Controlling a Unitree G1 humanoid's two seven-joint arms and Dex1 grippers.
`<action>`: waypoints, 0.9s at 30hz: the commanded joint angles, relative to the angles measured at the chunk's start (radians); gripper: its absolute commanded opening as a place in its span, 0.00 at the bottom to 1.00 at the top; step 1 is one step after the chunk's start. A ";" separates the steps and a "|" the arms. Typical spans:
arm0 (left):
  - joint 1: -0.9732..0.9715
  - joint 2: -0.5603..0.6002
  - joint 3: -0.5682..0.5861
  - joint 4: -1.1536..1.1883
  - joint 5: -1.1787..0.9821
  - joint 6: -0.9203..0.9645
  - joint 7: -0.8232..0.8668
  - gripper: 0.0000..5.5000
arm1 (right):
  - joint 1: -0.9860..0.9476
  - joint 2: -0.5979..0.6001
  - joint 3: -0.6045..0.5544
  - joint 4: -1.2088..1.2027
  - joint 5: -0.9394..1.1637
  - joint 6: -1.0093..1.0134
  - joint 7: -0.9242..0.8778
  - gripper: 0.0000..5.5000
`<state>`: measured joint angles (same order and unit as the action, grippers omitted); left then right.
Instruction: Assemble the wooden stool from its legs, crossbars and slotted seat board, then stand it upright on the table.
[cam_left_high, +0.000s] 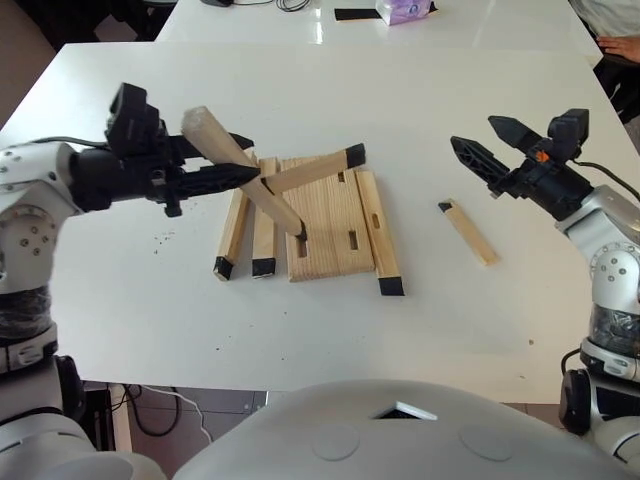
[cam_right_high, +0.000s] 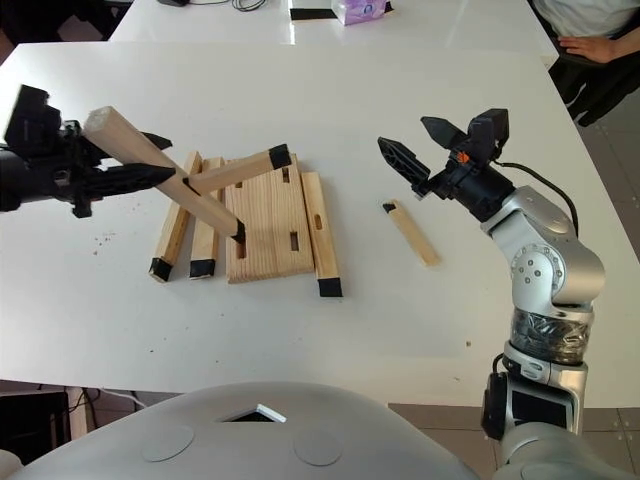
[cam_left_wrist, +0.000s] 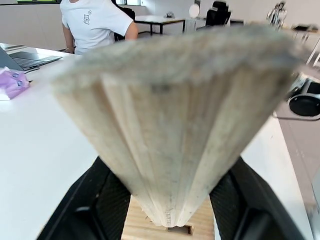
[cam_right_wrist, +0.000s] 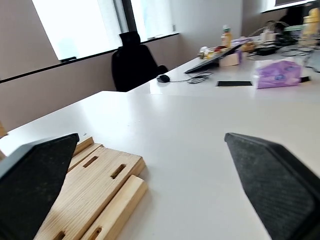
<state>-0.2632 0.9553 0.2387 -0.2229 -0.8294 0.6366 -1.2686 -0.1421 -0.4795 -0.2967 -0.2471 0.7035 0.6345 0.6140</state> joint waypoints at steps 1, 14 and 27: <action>0.000 0.007 -0.025 0.020 0.046 -0.037 -0.031 0.37 | 0.023 0.040 -0.023 -0.031 0.019 0.005 -0.067 0.98; 0.048 -0.016 -0.028 -0.025 0.046 -0.045 -0.029 0.37 | -0.044 0.039 -0.041 0.042 0.024 0.004 -0.095 0.98; 0.076 -0.009 -0.022 -0.036 0.058 -0.040 -0.025 0.37 | -0.037 0.049 -0.028 0.042 0.028 -0.003 -0.101 0.98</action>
<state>-0.1672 0.9357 0.2370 -0.2789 -0.8003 0.6039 -1.2895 -0.1801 -0.4367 -0.3254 -0.2001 0.7283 0.6342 0.5185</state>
